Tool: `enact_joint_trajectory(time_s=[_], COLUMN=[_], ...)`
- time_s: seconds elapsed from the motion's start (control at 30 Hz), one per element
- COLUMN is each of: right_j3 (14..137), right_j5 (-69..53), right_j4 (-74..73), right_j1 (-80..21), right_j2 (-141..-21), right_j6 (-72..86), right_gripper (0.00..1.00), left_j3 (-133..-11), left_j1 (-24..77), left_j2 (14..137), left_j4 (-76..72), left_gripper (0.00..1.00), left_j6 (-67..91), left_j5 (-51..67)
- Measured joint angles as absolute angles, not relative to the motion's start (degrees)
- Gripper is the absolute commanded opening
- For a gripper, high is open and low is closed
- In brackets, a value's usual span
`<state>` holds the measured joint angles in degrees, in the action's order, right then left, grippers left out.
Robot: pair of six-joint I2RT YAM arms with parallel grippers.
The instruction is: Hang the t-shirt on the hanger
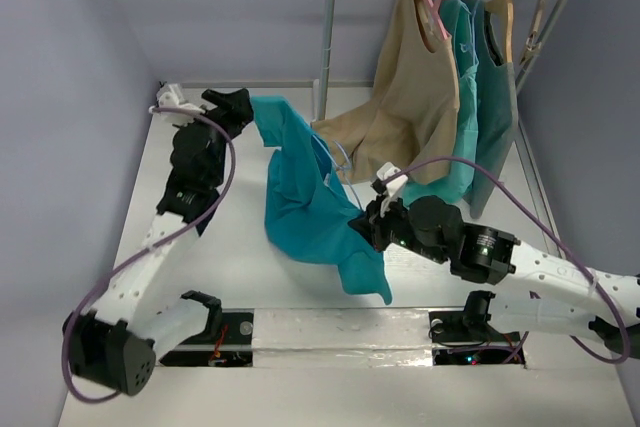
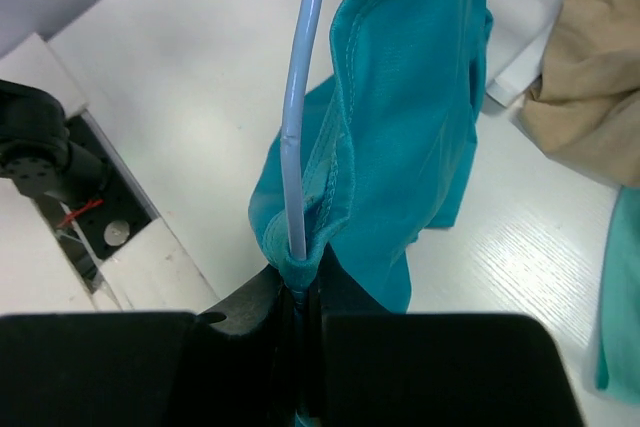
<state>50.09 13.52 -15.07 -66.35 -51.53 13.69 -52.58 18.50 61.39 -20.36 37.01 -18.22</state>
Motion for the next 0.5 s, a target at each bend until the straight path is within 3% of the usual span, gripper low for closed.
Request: enact_joint_trajectory(time_s=[0.1,0.3,0.5], right_j3=[51.3,55.0,56.1], right_j5=[14.6,14.8,15.0], right_j4=[-16.6,-17.1,-16.2], right_j1=[-66.2,-63.0,-62.0], right_j2=[-53.1,-58.2,-62.0], right_j6=[13.3,11.6,11.1], right_gripper=[0.0,0.0,0.0], left_j3=[-48.3,-39.2,-36.6], left_j1=[19.6,32.6,34.8], left_j2=[53.6,43.5,43.4], left_j4=[-20.9,-23.4,-25.9], left_gripper=[0.54,0.53,0.55], left_j6=[38.6,44.5,49.9], left_j5=[-15.3,-9.7,-4.5])
